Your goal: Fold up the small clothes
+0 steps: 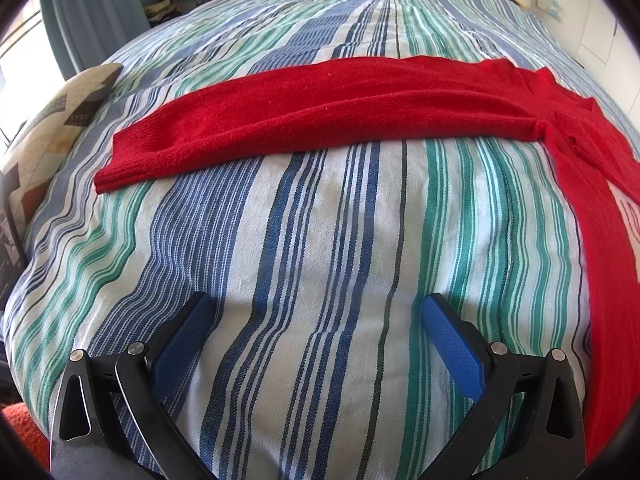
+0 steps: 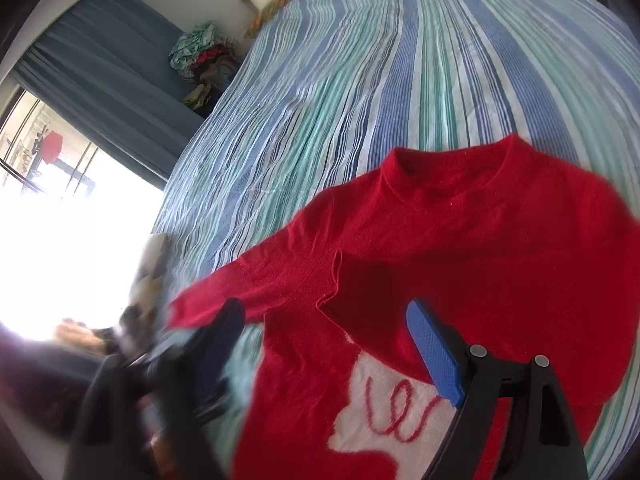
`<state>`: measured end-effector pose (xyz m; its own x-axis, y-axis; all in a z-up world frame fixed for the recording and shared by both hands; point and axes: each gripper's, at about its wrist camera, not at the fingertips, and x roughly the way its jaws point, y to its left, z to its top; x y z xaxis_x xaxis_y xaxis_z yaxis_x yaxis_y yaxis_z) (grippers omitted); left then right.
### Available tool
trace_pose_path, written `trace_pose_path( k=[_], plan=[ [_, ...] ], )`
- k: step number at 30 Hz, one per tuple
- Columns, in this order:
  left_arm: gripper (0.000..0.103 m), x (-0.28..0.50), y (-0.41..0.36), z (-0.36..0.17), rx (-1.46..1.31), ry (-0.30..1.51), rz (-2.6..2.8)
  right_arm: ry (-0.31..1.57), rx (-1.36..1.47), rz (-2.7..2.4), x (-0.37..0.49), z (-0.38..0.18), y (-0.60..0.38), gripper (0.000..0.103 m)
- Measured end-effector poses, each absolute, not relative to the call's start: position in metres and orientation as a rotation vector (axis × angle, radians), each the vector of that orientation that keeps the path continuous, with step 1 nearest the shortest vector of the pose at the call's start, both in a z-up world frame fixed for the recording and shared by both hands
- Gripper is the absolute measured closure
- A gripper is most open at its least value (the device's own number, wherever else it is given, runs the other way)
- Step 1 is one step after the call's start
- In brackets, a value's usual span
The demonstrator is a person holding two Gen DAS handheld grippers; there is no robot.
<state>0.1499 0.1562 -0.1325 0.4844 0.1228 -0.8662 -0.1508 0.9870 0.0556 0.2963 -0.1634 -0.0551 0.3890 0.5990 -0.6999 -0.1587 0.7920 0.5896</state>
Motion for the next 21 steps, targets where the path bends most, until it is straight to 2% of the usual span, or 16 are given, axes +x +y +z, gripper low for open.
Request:
trace_pose_path(
  k=[6, 9, 11, 15, 16, 17, 21],
  plan=[
    [0.0, 0.151, 0.155, -0.133, -0.021, 1.049, 0.172, 0.997, 0.618, 0.38, 0.301, -0.04, -0.255, 0.022],
    [0.0, 0.15, 0.154, -0.133, -0.019, 1.044, 0.174, 1.037, 0.534, 0.175, 0.298, -0.042, -0.299, 0.031],
    [0.0, 0.149, 0.154, -0.133, -0.019, 1.042, 0.173, 1.099, 0.422, 0.069, 0.293, -0.059, -0.315, 0.037],
    [0.0, 0.148, 0.154, -0.133, -0.017, 1.034, 0.174, 1.218, 0.337, 0.003, 0.283, -0.109, -0.332, 0.038],
    [0.0, 0.147, 0.155, -0.133, -0.017, 1.032, 0.173, 1.23, 0.366, 0.023, 0.28, -0.121, -0.336, 0.053],
    [0.0, 0.146, 0.155, -0.133, -0.019, 1.031, 0.172, 1.225, 0.38, 0.01, 0.277, -0.13, -0.34, 0.093],
    [0.0, 0.144, 0.156, -0.133, -0.019, 1.028, 0.169, 1.15, 0.426, -0.115, 0.266, -0.148, -0.364, 0.091]
  ],
)
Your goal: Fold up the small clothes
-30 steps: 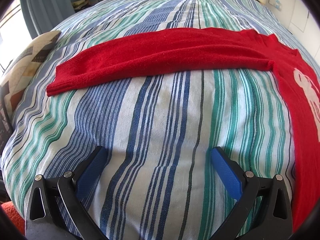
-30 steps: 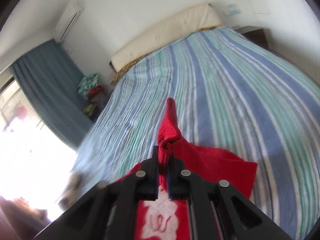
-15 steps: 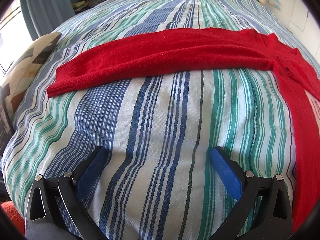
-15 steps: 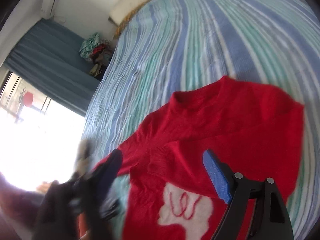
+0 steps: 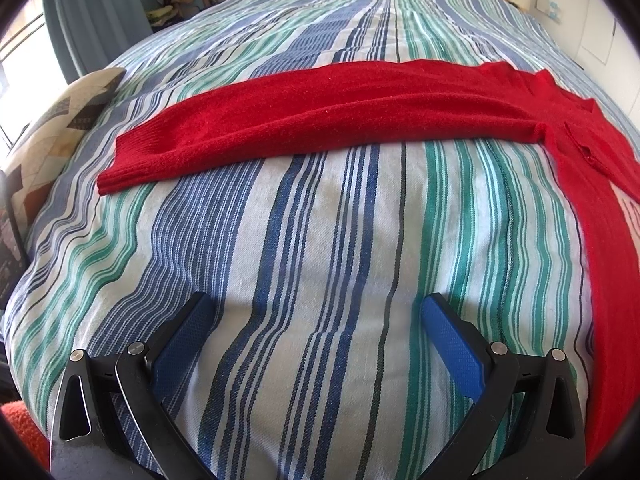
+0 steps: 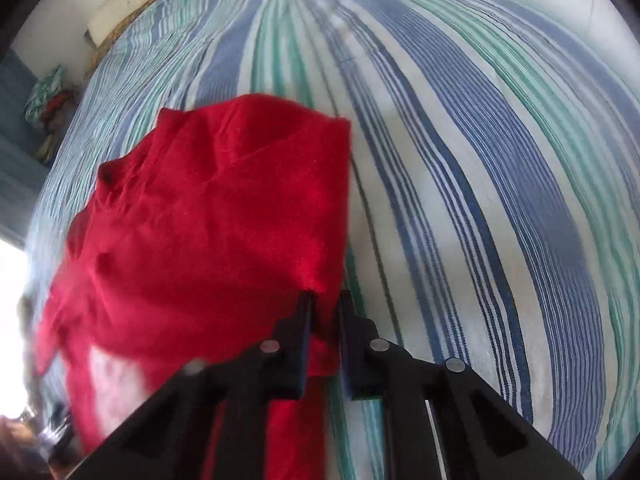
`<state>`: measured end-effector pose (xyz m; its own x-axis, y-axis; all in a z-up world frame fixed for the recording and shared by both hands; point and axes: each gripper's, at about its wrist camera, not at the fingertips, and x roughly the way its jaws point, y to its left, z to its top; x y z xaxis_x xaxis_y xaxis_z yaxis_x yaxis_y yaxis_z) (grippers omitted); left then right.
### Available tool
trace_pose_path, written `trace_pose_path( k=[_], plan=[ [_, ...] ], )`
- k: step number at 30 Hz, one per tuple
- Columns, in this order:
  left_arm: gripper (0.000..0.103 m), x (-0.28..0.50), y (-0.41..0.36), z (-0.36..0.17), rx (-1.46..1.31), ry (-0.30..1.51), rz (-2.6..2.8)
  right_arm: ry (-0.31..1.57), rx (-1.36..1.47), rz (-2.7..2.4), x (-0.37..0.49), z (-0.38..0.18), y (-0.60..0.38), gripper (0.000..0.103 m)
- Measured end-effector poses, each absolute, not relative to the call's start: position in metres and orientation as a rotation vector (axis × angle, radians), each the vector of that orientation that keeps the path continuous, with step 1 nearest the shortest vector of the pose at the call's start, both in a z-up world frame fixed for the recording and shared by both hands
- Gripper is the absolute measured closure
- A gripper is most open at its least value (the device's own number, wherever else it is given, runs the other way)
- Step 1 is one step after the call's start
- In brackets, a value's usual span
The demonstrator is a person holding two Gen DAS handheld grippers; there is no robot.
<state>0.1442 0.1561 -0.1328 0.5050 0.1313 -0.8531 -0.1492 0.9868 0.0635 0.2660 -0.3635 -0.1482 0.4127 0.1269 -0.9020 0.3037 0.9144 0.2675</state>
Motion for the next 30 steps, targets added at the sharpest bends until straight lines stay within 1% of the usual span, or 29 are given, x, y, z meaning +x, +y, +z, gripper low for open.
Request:
trace_pose_path(
  k=[1, 2, 3, 5, 6, 10, 12, 15, 17, 19, 22, 24, 25, 26, 30],
  plan=[
    [0.0, 0.144, 0.156, -0.133, -0.018, 1.028, 0.169, 1.143, 0.417, -0.106, 0.267, -0.149, -0.363, 0.091],
    [0.0, 0.144, 0.156, -0.133, -0.017, 1.028, 0.169, 1.14, 0.39, -0.096, 0.267, -0.146, -0.36, 0.084],
    [0.0, 0.144, 0.156, -0.133, -0.016, 1.028, 0.169, 1.141, 0.37, -0.084, 0.267, -0.142, -0.358, 0.08],
    [0.0, 0.144, 0.156, -0.133, -0.015, 1.029, 0.169, 1.143, 0.337, -0.086, 0.265, -0.132, -0.352, 0.053],
    [0.0, 0.145, 0.156, -0.133, -0.015, 1.029, 0.169, 1.12, 0.32, -0.103, 0.262, -0.123, -0.35, 0.05],
    [0.0, 0.145, 0.156, -0.133, -0.014, 1.029, 0.17, 1.004, 0.211, -0.131, 0.25, -0.081, -0.337, 0.049],
    [0.0, 0.144, 0.156, -0.132, -0.016, 1.029, 0.17, 0.976, 0.241, -0.024, 0.248, -0.072, -0.326, 0.049],
    [0.0, 0.144, 0.157, -0.132, -0.015, 1.03, 0.169, 1.011, 0.339, 0.145, 0.247, -0.085, -0.308, 0.049],
    [0.0, 0.145, 0.156, -0.132, -0.015, 1.03, 0.168, 1.078, 0.3, 0.114, 0.251, -0.107, -0.293, 0.046],
    [0.0, 0.145, 0.156, -0.132, -0.015, 1.029, 0.168, 1.14, 0.287, 0.077, 0.255, -0.133, -0.286, 0.046],
    [0.0, 0.145, 0.156, -0.132, -0.015, 1.03, 0.17, 1.076, 0.293, 0.072, 0.243, -0.124, -0.285, 0.046],
    [0.0, 0.144, 0.156, -0.132, -0.014, 1.03, 0.171, 1.02, 0.28, 0.078, 0.229, -0.106, -0.287, 0.038],
    [0.0, 0.144, 0.156, -0.132, -0.013, 1.029, 0.171, 0.986, 0.261, 0.074, 0.22, -0.096, -0.288, 0.029],
    [0.0, 0.144, 0.156, -0.132, -0.012, 1.029, 0.171, 0.953, 0.237, 0.066, 0.211, -0.085, -0.289, 0.022],
    [0.0, 0.144, 0.156, -0.132, -0.007, 1.026, 0.173, 0.867, 0.167, 0.016, 0.168, -0.061, -0.296, 0.018]
  ],
)
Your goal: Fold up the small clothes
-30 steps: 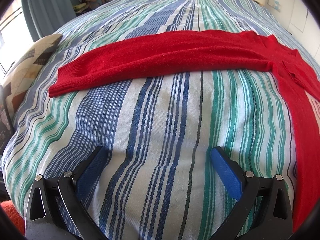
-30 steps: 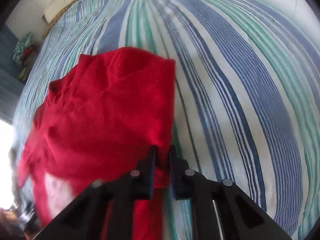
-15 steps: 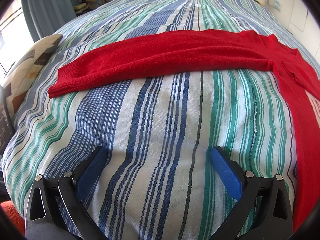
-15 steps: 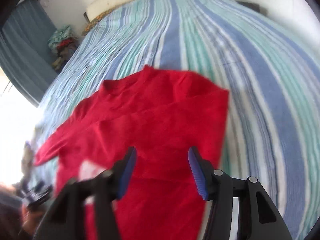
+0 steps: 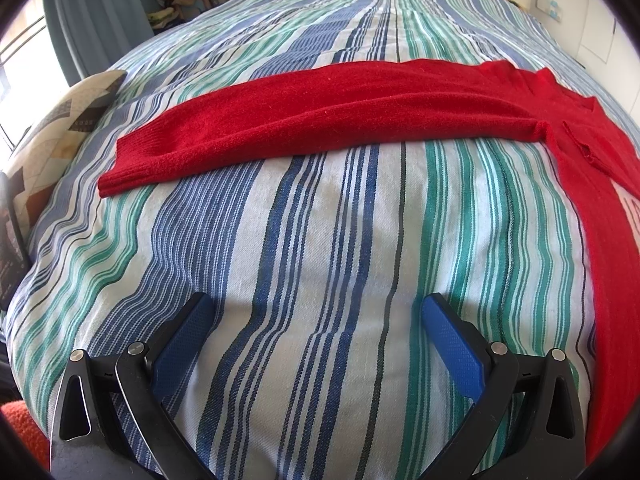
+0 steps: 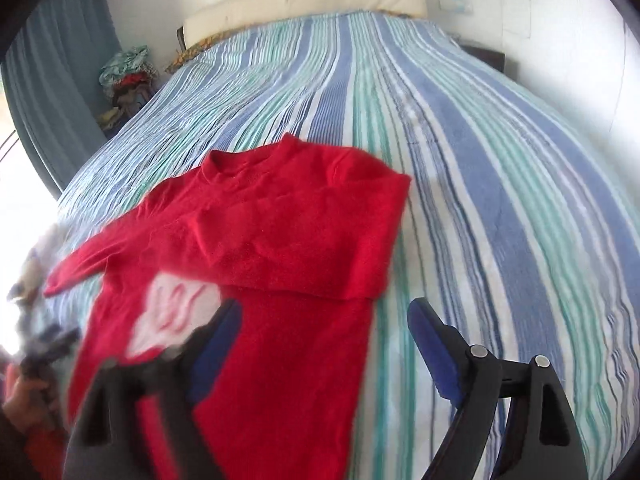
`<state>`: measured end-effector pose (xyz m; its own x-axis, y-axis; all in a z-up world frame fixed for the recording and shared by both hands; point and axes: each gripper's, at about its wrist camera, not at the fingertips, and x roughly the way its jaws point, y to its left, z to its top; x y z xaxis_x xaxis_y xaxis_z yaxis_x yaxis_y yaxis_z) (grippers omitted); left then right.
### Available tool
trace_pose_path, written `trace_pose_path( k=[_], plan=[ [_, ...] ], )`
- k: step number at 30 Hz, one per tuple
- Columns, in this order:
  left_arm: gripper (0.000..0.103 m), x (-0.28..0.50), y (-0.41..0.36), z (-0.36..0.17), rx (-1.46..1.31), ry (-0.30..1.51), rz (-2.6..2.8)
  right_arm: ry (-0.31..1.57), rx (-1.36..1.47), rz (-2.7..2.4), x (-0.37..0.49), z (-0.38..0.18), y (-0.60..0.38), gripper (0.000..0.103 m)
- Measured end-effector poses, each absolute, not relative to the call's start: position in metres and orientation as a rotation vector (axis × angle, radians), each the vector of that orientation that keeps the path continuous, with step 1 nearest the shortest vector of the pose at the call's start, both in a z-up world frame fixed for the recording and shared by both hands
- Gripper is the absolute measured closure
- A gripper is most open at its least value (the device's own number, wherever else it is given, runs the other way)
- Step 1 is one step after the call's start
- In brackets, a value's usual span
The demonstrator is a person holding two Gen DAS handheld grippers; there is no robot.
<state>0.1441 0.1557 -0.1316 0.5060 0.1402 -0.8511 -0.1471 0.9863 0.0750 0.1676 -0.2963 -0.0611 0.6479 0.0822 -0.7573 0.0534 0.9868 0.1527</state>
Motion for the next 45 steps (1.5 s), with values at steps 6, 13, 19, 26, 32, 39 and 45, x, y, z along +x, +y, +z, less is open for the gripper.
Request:
trace_pose_path(
  k=[6, 13, 19, 26, 32, 39, 45],
  plan=[
    [0.0, 0.144, 0.154, -0.132, -0.002, 1.016, 0.177, 0.749, 0.198, -0.137, 0.087, -0.07, -0.314, 0.016],
    [0.0, 0.143, 0.152, -0.133, 0.004, 1.008, 0.183, 0.706, 0.18, -0.175, 0.063, -0.068, -0.306, 0.014],
    [0.0, 0.142, 0.152, -0.133, 0.005, 1.005, 0.183, 0.742, 0.138, -0.101, 0.073, -0.08, -0.282, 0.014],
    [0.0, 0.142, 0.152, -0.133, 0.005, 1.004, 0.184, 0.734, 0.103, -0.083, 0.073, -0.083, -0.272, 0.014],
    [0.0, 0.142, 0.152, -0.133, 0.006, 1.002, 0.186, 0.743, 0.117, -0.092, 0.073, -0.084, -0.277, 0.014],
    [0.0, 0.142, 0.151, -0.133, 0.006, 1.002, 0.186, 0.74, 0.109, -0.087, 0.073, -0.084, -0.277, 0.014],
    [0.0, 0.141, 0.151, -0.132, 0.006, 1.0, 0.188, 0.739, 0.095, -0.084, 0.073, -0.085, -0.274, 0.014]
  ],
)
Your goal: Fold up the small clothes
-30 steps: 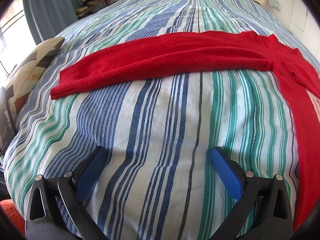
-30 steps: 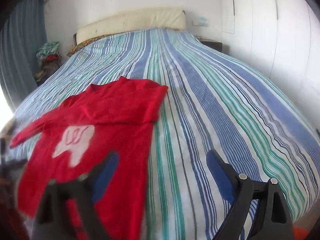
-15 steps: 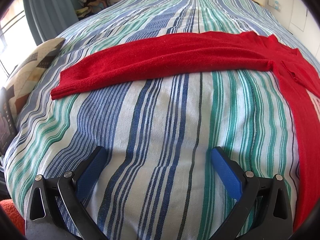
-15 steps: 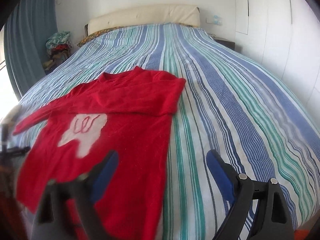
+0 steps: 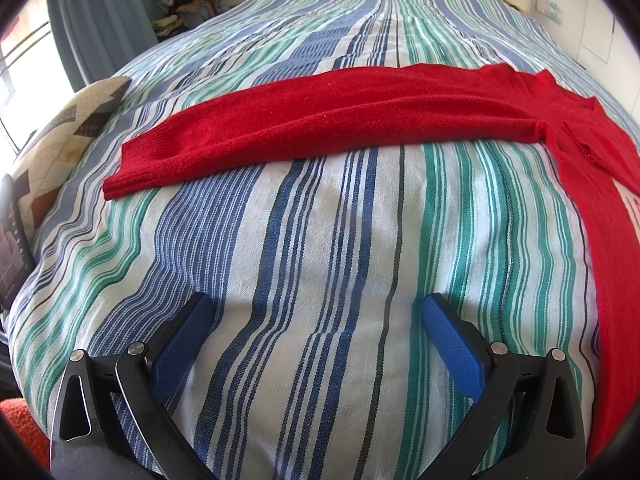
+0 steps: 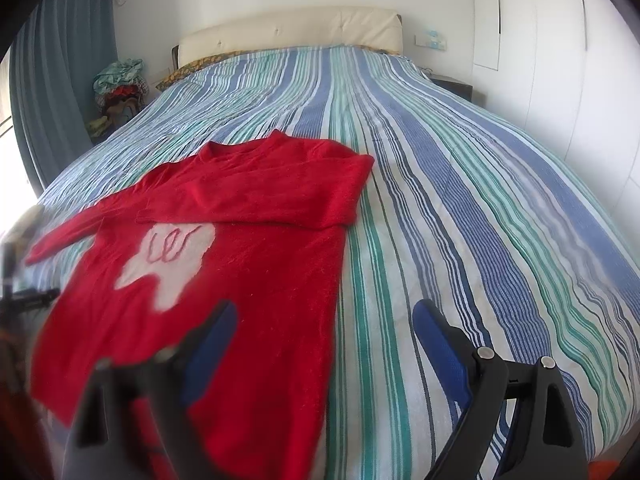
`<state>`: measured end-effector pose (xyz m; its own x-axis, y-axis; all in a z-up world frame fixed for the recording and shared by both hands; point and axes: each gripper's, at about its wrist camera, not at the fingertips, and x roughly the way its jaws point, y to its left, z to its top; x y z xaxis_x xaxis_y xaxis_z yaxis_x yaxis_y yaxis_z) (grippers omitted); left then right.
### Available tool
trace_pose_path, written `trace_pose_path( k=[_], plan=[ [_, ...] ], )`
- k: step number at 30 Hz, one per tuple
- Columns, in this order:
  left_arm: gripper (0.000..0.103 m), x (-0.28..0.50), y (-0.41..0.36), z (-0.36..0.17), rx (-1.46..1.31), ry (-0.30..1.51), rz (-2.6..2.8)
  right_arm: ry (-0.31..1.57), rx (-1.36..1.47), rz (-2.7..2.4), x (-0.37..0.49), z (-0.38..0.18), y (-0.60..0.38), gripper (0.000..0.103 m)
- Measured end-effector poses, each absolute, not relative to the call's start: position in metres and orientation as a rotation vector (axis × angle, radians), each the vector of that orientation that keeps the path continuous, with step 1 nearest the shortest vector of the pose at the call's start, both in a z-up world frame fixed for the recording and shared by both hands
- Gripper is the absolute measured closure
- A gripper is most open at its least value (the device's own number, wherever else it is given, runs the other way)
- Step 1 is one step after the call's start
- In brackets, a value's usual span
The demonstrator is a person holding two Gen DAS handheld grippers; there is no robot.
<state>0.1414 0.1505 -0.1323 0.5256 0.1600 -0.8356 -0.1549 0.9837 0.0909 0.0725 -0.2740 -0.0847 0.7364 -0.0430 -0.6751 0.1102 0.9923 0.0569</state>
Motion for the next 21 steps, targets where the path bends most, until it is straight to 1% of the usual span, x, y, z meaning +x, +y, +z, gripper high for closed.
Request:
trace_pose_path(
  k=[21],
  plan=[
    [0.0, 0.141, 0.1508, -0.1316, 0.006, 0.995, 0.192, 0.73, 0.09, -0.091, 0.0705, -0.0817, -0.2744, 0.014]
  ],
)
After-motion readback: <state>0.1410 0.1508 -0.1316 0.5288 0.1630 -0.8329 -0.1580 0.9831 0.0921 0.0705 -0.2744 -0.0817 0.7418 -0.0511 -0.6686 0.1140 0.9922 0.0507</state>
